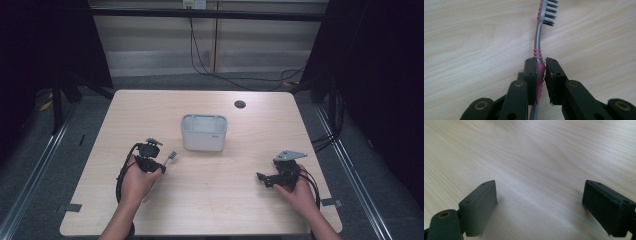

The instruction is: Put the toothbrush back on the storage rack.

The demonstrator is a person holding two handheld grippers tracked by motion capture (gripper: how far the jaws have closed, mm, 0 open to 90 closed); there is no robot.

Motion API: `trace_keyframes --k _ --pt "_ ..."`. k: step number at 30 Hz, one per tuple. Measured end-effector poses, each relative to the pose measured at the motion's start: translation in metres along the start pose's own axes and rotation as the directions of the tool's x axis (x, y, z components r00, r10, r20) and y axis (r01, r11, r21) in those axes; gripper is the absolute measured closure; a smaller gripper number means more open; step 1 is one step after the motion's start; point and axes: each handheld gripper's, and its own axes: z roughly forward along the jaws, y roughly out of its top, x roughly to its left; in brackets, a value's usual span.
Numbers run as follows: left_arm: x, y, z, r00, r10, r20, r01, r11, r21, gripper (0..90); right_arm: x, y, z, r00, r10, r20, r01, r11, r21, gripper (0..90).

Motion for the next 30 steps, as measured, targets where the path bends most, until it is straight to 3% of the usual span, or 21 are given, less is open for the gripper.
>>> trace_keyframes --k 8,25,30 --pt "0.002 -0.005 0.009 0.9999 0.011 -0.004 -0.011 0.9997 0.021 79.5 0.000 0.000 0.000 1.0000 0.001 0.000 -0.001 1.000 0.000 11.7" --pt "0.003 -0.003 0.010 0.9996 0.016 -0.022 -0.015 0.9986 0.051 79.7 0.000 0.000 0.000 1.0000 0.001 0.001 -0.001 1.000 0.002 11.7" --pt "0.007 0.001 -0.005 0.9999 -0.011 0.011 0.012 0.9995 -0.030 79.7 0.000 0.000 0.000 1.0000 0.001 0.001 -0.001 1.000 0.002 11.8"
